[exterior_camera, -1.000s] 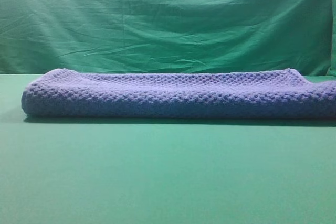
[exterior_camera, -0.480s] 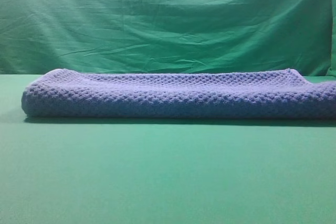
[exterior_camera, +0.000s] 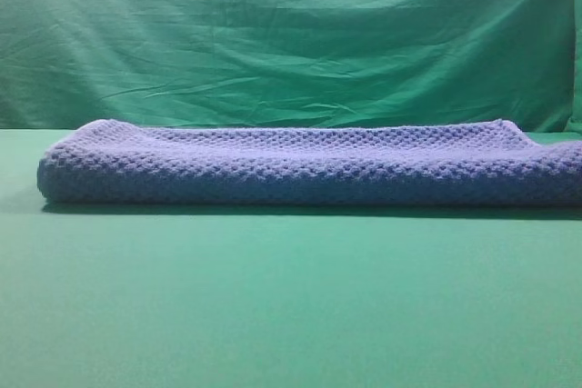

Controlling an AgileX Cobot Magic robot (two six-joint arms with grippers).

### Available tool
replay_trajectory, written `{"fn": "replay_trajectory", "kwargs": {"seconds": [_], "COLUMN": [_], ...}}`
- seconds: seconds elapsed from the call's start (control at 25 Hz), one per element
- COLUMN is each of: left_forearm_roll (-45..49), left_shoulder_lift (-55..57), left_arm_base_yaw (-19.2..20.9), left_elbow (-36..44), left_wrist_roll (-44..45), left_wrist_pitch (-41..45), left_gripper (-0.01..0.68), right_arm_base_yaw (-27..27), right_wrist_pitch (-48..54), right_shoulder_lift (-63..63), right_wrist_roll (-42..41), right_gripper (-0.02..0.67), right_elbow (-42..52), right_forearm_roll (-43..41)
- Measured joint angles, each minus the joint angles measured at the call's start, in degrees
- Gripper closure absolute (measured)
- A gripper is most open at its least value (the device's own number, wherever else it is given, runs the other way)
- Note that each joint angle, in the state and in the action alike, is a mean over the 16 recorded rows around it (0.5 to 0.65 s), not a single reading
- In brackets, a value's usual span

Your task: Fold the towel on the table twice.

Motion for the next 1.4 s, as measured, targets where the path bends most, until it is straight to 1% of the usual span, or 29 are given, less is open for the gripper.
{"fn": "replay_trajectory", "kwargs": {"seconds": [0.28, 0.56, 0.84, 1.12, 1.4], "left_forearm_roll": [5.0, 13.3, 19.7, 20.5, 19.7], "left_shoulder_lift": [-1.8, -1.9, -1.9, -1.9, -1.9], "left_arm_base_yaw": [0.0, 0.0, 0.0, 0.0, 0.0], "left_elbow": [1.6, 3.2, 8.7, 16.1, 19.9], "left_wrist_roll": [-2.3, -9.8, -17.3, -19.4, -19.5], "left_wrist_pitch": [-0.1, -1.4, -5.4, -9.1, -10.0], "left_gripper": [0.673, 0.673, 0.673, 0.673, 0.673], "right_arm_base_yaw": [0.0, 0.0, 0.0, 0.0, 0.0], "right_wrist_pitch": [-2.6, -7.9, -13.5, -14.7, -12.9], "right_shoulder_lift": [-8.6, -11.9, -12.2, -12.2, -12.2], "right_wrist_roll": [-0.1, -0.1, -0.2, -0.2, -0.2], "right_gripper": [0.649, 0.649, 0.649, 0.649, 0.649], "right_elbow": [8.7, 17.8, 25.3, 29.6, 31.2], "right_forearm_roll": [-0.6, -1.3, -1.5, -1.5, -1.5]}}
